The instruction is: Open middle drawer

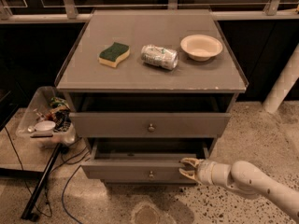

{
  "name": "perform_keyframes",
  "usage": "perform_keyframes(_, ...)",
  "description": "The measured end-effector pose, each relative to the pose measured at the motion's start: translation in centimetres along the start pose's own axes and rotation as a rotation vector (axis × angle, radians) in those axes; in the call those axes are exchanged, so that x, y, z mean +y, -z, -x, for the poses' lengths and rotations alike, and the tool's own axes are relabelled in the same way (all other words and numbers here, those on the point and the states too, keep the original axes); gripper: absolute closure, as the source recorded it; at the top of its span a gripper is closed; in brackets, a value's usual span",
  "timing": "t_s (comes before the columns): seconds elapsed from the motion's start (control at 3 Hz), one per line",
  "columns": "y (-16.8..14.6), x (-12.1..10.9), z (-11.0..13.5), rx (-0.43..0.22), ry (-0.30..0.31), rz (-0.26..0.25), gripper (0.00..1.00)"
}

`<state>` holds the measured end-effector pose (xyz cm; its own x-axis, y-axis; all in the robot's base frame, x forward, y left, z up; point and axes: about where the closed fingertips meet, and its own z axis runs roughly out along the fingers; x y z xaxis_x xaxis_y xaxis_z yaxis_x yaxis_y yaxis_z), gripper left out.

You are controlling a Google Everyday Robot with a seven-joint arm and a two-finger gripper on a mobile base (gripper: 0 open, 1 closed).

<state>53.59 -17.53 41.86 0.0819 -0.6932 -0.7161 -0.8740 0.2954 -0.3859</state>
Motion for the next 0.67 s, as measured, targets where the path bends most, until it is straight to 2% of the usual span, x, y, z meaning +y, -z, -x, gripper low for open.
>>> perform_keyframes(0.33, 0.0, 0.0, 0.0, 0.000, 0.000, 0.000, 0.89)
perform_keyframes(0.67, 0.7, 1.2, -0.5, -0.001, -0.010, 0.003, 1.00)
